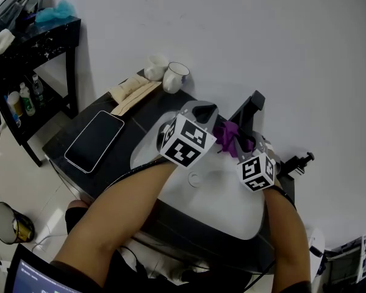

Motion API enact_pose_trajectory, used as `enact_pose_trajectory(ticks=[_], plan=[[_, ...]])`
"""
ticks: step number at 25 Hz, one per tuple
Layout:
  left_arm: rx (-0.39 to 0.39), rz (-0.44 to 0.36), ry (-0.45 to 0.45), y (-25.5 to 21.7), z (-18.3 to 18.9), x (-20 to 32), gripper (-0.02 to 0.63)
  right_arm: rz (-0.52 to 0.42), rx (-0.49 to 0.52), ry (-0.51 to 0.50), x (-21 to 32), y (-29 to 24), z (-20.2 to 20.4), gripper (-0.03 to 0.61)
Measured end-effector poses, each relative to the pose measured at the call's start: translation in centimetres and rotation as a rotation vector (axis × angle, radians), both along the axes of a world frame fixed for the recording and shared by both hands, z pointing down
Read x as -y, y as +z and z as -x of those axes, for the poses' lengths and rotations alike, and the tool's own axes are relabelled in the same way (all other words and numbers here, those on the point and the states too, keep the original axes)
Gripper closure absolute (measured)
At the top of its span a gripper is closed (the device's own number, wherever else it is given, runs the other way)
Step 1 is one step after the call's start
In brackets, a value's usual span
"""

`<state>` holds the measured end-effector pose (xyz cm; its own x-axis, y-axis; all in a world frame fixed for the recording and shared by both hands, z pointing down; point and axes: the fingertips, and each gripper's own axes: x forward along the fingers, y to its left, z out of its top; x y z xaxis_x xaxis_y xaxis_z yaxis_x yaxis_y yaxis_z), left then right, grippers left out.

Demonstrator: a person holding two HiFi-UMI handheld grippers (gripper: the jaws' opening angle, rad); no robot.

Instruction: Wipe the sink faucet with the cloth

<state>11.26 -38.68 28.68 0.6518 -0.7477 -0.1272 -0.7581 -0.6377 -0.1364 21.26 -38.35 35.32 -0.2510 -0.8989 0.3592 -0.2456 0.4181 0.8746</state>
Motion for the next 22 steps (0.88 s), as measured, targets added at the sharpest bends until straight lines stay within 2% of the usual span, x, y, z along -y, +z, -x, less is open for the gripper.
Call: enact_pose_trajectory(ticks=[2,5,11,17,22], plan=[[0.005,-0.001,0.003,0.1,-0.1,-0.1,0.596,-0.021,-0.039,-0.021,-1.0,-1.0,-0.9,0.538],[0.02,-0.004,0.004,0.4,-0.1,-0.2,0.595,-0.065,-0.053,0.01,-2.1,-3.8,-3.5,0.538],[0.049,-0.002,-0.002,0.7,0.0,-0.7,0.596,-0.196,-0.009,0.093,-2.8,-11.7,-7.1,0.538],[0.039,0.002,0.002,0.5,0.0,-1.1,0.595,-0.309,0.025,0.149,-1.4,-17.8,-7.7,0.538],[0.021,-0.012,0.009,0.0,-0.1,-1.1,0.595,-0.311,0.011,0.15,0.7,-18.3,-6.7,0.538]])
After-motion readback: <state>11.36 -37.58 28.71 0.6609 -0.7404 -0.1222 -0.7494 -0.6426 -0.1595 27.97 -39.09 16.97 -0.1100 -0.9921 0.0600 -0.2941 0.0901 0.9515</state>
